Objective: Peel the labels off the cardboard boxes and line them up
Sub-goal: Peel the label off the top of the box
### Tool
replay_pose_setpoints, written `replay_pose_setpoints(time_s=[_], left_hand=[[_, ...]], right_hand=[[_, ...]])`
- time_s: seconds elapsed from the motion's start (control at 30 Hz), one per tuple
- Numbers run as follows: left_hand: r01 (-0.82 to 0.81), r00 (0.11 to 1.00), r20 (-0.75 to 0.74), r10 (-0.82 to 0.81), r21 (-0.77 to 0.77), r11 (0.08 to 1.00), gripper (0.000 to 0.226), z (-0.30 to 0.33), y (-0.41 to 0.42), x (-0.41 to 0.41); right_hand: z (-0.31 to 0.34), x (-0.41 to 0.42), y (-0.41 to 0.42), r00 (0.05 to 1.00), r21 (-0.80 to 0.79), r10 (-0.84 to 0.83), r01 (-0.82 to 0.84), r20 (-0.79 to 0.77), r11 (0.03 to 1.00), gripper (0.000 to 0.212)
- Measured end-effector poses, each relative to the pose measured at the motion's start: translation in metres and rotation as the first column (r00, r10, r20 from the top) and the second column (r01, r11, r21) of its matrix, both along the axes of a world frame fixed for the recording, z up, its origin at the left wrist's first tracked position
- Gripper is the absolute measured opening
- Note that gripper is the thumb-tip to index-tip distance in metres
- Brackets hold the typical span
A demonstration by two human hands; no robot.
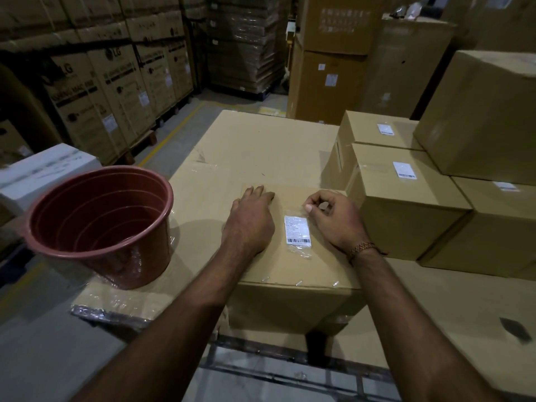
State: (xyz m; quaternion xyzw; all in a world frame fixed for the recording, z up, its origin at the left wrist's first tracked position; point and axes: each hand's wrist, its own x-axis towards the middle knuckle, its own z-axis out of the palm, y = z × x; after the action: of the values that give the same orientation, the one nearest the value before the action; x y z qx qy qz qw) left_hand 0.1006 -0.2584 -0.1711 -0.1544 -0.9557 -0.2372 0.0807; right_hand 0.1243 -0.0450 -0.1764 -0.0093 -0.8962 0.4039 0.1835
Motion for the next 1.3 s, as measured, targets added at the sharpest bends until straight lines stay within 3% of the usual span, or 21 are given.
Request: replay_pose_setpoints(time_s=[1.07, 1.13, 1.3], left_hand=[[-0.015, 1.0, -0.004, 0.015, 0.001, 1.0, 0.054, 0.004, 0.0, 0.003], [-0.013, 1.0, -0.007, 0.013, 0.0, 1.0, 0.053, 0.003, 0.0, 0.003], [0.0, 1.0, -0.003, 0.0, -0.017, 1.0, 0.053, 0.0, -0.001, 0.0]], right_hand=[[0.011, 0.009, -0.002, 0.991, -0.224, 0.112, -0.094, 0.067, 0.97, 0.01], [0.011, 0.012, -0.004, 0.99, -0.203, 0.12, -0.103, 0.072, 0.974, 0.021], [0.01, 0.022, -0.003, 0.983, -0.137, 0.138, -0.121, 0.119, 0.983, 0.082]])
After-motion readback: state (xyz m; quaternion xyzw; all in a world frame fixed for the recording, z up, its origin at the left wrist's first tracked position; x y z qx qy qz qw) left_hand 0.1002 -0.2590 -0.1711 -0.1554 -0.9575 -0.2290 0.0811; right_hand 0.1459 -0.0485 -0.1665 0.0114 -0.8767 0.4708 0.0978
